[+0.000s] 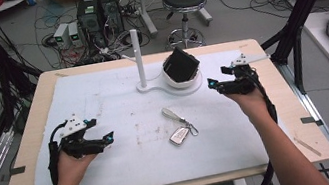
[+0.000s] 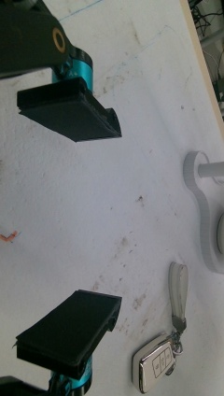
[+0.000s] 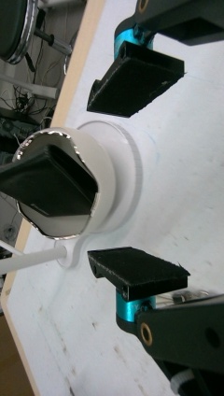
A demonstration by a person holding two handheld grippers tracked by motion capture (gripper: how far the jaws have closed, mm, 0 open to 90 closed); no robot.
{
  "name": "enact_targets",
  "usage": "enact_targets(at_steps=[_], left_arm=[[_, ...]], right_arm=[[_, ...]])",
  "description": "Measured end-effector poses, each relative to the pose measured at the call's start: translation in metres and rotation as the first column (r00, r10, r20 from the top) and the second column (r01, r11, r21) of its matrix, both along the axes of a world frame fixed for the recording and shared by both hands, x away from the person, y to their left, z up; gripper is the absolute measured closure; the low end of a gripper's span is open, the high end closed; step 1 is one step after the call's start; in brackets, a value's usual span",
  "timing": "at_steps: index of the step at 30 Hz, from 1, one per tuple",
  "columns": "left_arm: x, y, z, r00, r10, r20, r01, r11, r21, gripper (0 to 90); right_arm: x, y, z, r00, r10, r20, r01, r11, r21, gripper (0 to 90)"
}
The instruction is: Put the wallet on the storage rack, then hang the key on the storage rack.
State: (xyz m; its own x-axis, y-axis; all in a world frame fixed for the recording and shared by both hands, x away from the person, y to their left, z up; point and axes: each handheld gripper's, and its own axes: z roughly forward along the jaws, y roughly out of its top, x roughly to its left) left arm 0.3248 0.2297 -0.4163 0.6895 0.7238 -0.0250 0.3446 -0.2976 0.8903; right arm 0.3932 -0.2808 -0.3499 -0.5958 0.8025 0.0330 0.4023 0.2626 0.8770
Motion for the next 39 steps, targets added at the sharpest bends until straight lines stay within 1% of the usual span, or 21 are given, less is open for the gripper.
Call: enact_targets(at_steps=[2, 3, 4, 6, 8, 10, 11, 12, 18, 21, 23, 24, 28, 29, 32, 39], left_arm=[[0.000, 0.000, 0.000, 1.0000, 0.001, 0.001, -0.001, 1.0000, -0.004, 16.6], [0.000, 0.000, 0.000, 1.0000, 0.002, 0.000, -0.002, 1.0000, -0.003, 16.6], [0.001, 0.000, 0.000, 1.0000, 0.001, -0.001, -0.001, 1.0000, -0.005, 16.6], [0.002, 0.000, -0.001, 1.0000, -0.003, -0.001, 0.003, 1.0000, -0.005, 16.6], [0.002, 0.000, -0.001, 1.0000, -0.005, -0.001, 0.005, 1.0000, -0.003, 16.6], [0.002, 0.000, -0.001, 1.0000, -0.008, 0.000, 0.008, 1.0000, -0.004, 16.6], [0.002, 0.000, -0.001, 1.0000, -0.009, 0.000, 0.009, 1.0000, -0.003, 16.6], [0.002, 0.001, -0.001, 1.0000, -0.008, 0.001, 0.008, 1.0000, 0.000, 16.6], [0.003, 0.004, 0.000, 1.0000, 0.007, 0.005, -0.007, 0.9999, -0.008, 16.6], [0.003, 0.005, 0.000, 0.9999, 0.013, 0.005, -0.013, 0.9998, -0.015, 16.6], [0.002, 0.005, 0.001, 0.9999, 0.010, 0.007, -0.010, 0.9999, -0.011, 16.6], [0.002, 0.006, 0.001, 0.9999, 0.011, 0.008, -0.011, 0.9999, -0.010, 16.6], [0.003, 0.008, 0.000, 1.0000, 0.007, 0.007, -0.007, 1.0000, -0.006, 16.6], [0.003, 0.008, 0.000, 0.9999, 0.014, 0.006, -0.013, 0.9998, -0.016, 16.6], [0.003, 0.011, -0.001, 0.9998, 0.017, 0.005, -0.017, 0.9997, -0.019, 16.6], [-0.001, 0.016, 0.000, 0.9996, 0.028, 0.008, -0.028, 0.9996, -0.008, 16.6]], right_arm=[[-0.010, -0.006, -0.008, 0.9999, -0.013, 0.004, 0.013, 1.000, 0.025, 22.6], [-0.010, -0.006, -0.008, 0.9999, -0.013, 0.004, 0.013, 1.000, 0.025, 22.6], [-0.016, -0.010, -0.012, 0.9995, -0.029, 0.013, 0.029, 0.999, 0.034, 21.9], [-0.019, -0.012, -0.013, 0.9992, -0.036, 0.020, 0.035, 0.999, 0.036, 21.6], [-0.024, -0.015, -0.018, 0.9982, -0.050, 0.033, 0.048, 0.997, 0.062, 21.5], [-0.028, -0.017, -0.023, 0.9980, -0.054, 0.032, 0.052, 0.996, 0.068, 21.2], [-0.030, -0.017, -0.029, 0.9982, -0.053, 0.028, 0.051, 0.996, 0.067, 20.5], [-0.031, -0.017, -0.031, 0.9985, -0.052, 0.020, 0.050, 0.997, 0.067, 20.1], [-0.033, -0.013, -0.035, 0.9991, -0.040, 0.018, 0.039, 0.998, 0.048, 19.3], [-0.032, -0.010, -0.038, 0.9994, -0.030, 0.016, 0.029, 0.999, 0.033, 19.3], [-0.032, -0.009, -0.040, 0.9996, -0.026, 0.013, 0.025, 0.999, 0.021, 19.3], [-0.031, -0.008, -0.040, 0.9996, -0.025, 0.008, 0.025, 0.999, 0.021, 19.3], [-0.031, -0.005, -0.041, 0.9997, -0.021, 0.016, 0.021, 1.000, 0.019, 19.3], [-0.031, -0.004, -0.040, 0.9997, -0.023, 0.010, 0.023, 0.999, 0.023, 19.3], [-0.030, -0.001, -0.040, 0.9997, -0.015, 0.018, 0.014, 1.000, 0.015, 19.3], [-0.027, 0.005, -0.042, 1.0000, 0.000, 0.009, 0.000, 1.000, 0.013, 19.3]])
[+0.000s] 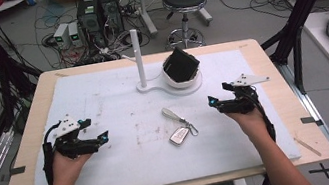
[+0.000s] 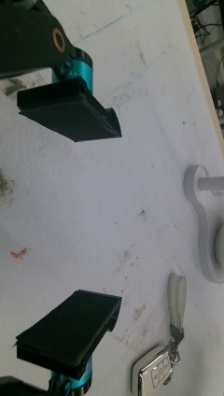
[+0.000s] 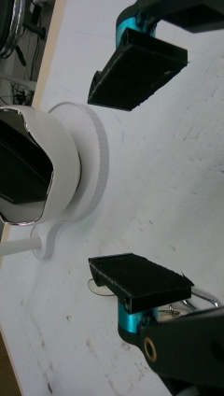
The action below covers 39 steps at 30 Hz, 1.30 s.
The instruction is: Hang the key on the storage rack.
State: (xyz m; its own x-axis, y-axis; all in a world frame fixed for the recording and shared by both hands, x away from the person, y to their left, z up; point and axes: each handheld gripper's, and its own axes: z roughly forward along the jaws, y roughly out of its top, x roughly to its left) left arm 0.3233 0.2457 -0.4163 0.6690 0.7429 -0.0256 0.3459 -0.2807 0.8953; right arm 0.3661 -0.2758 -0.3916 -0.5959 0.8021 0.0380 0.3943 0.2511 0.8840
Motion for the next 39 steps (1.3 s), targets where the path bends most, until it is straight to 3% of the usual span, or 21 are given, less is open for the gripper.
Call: enact_targets(at_steps=[13, 24, 37, 39], left_arm=[[-0.018, 0.015, 0.002, 0.9991, 0.042, 0.005, -0.042, 0.9991, 0.006, 16.6], [-0.025, 0.022, 0.001, 0.9981, 0.061, 0.002, -0.061, 0.9981, 0.011, 16.6], [-0.027, 0.023, 0.000, 0.9981, 0.062, -0.002, -0.062, 0.9980, 0.014, 16.6], [-0.027, 0.023, 0.000, 0.9981, 0.062, -0.004, -0.062, 0.9980, 0.015, 16.6]], right_arm=[[0.009, 0.029, -0.003, 0.9967, 0.081, -0.009, -0.081, 0.996, -0.026, 19.3], [0.017, 0.064, -0.018, 0.9829, 0.162, -0.088, -0.169, 0.982, -0.079, 19.3], [0.025, 0.101, -0.050, 0.9398, 0.248, -0.235, -0.292, 0.940, -0.175, 20.0], [0.025, 0.103, -0.052, 0.9332, 0.258, -0.250, -0.308, 0.933, -0.186, 24.4]])
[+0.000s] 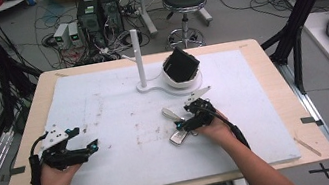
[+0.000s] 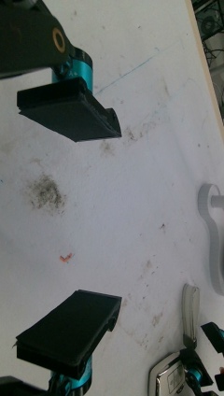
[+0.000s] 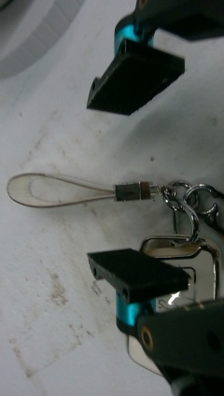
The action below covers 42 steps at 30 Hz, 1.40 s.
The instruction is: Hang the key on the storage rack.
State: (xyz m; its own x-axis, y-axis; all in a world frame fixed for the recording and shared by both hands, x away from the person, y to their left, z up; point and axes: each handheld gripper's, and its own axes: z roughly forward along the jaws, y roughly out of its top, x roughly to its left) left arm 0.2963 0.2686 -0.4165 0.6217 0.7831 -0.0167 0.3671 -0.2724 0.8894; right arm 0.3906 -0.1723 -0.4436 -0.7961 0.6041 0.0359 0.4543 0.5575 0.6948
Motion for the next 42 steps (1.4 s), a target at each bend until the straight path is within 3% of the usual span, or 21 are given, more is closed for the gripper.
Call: enact_targets(at_steps=[5, 9, 15, 19, 24, 29, 36, 42], left_arm=[[0.000, -0.001, 0.000, 1.0000, -0.005, 0.000, 0.005, 1.0000, 0.004, 16.6], [0.000, -0.002, 0.000, 1.0000, -0.007, 0.001, 0.007, 1.0000, 0.007, 16.6], [0.000, -0.002, 0.000, 1.0000, -0.005, -0.002, 0.005, 0.9999, 0.010, 16.6], [0.000, -0.003, 0.000, 1.0000, -0.007, -0.001, 0.007, 0.9999, 0.011, 16.6], [0.000, -0.003, 0.000, 1.0000, -0.008, -0.001, 0.008, 0.9999, 0.011, 16.6], [0.001, -0.003, 0.000, 1.0000, -0.004, 0.000, 0.004, 1.0000, 0.002, 16.6], [0.001, -0.006, 0.001, 1.0000, -0.009, 0.002, 0.009, 0.9999, 0.005, 16.6], [0.002, -0.006, 0.001, 1.0000, -0.007, 0.005, 0.007, 1.0000, 0.000, 16.6]], right_arm=[[-0.001, 0.003, -0.003, 0.9999, 0.009, -0.009, -0.009, 1.000, -0.021, 31.4], [-0.003, 0.001, -0.002, 0.9996, 0.015, 0.024, -0.014, 0.999, -0.043, 47.0], [-0.006, -0.002, 0.000, 0.9986, 0.046, 0.026, -0.045, 0.998, -0.049, 80.7], [-0.007, -0.002, 0.001, 0.9983, 0.052, 0.025, -0.051, 0.997, -0.057, 82.5], [-0.006, -0.004, 0.003, 0.9987, 0.046, 0.022, -0.046, 0.999, -0.029, 82.7], [-0.010, -0.008, 0.019, 0.9962, 0.033, 0.081, -0.036, 0.999, 0.034, 82.8], [-0.009, -0.010, 0.036, 0.9901, 0.020, 0.139, -0.030, 0.997, 0.074, 82.8], [-0.004, -0.009, 0.060, 0.9791, 0.002, 0.203, -0.025, 0.993, 0.111, 82.8]])
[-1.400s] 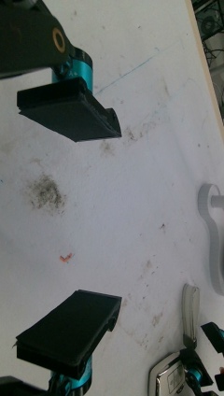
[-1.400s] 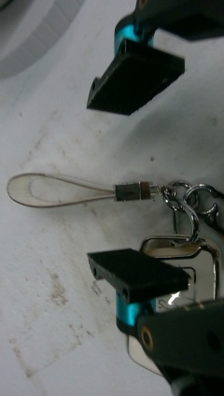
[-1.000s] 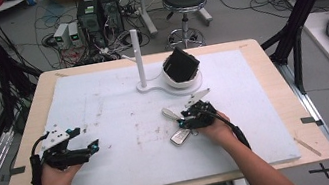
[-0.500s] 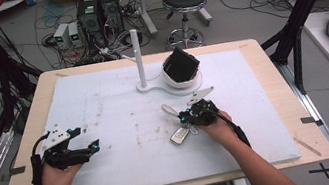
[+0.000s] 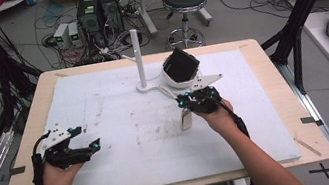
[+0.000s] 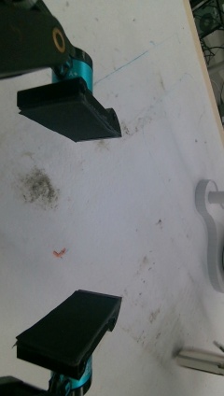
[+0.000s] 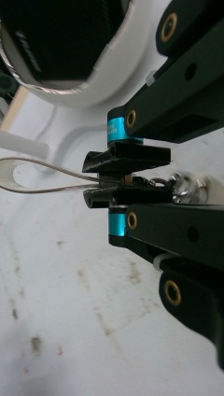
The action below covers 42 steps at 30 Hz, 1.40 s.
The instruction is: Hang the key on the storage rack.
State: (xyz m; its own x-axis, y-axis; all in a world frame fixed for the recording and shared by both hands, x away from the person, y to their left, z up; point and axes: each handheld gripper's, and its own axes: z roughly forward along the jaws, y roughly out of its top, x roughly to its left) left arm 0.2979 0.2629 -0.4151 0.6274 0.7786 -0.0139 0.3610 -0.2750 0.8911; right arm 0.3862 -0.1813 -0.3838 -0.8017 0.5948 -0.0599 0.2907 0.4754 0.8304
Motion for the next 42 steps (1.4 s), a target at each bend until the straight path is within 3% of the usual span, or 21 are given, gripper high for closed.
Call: enact_targets(at_steps=[15, 32, 42], left_arm=[[0.000, 0.001, 0.001, 1.0000, 0.003, 0.002, -0.003, 1.0000, -0.005, 16.6], [0.001, -0.002, 0.001, 1.0000, -0.006, 0.002, 0.006, 1.0000, -0.007, 16.6], [0.001, 0.001, 0.001, 1.0000, 0.001, 0.002, -0.001, 1.0000, -0.007, 16.6]], right_arm=[[0.015, 0.018, 0.060, 0.9899, -0.018, 0.140, 0.011, 0.999, 0.053, 82.8], [0.038, 0.045, 0.090, 0.9799, -0.035, 0.196, 0.025, 0.998, 0.053, 82.7], [0.053, 0.063, 0.096, 0.9768, -0.039, 0.211, 0.035, 0.999, 0.022, 82.7]])
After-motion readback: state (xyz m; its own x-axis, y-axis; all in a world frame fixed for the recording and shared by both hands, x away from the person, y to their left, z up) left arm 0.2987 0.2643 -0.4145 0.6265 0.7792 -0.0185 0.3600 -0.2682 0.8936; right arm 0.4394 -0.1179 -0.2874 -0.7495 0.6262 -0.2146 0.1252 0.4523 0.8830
